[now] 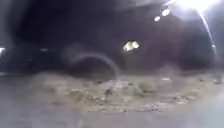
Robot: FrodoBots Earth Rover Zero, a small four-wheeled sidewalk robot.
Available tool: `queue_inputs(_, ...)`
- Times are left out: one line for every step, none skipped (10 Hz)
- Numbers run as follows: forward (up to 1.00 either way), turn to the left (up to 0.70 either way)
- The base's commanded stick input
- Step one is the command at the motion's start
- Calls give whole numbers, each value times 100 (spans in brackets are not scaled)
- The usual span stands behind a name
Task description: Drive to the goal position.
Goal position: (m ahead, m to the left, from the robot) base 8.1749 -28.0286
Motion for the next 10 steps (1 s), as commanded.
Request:
queue_inputs(-100,40)
queue_inputs(-100,40)
queue_inputs(-100,40)
queue_inputs(-100,40)
queue_inputs(-100,40)
queue_inputs(-95,38)
queue_inputs(-43,21)
queue_inputs(52,1)
queue_inputs(86,-9)
queue_inputs(92,-33)
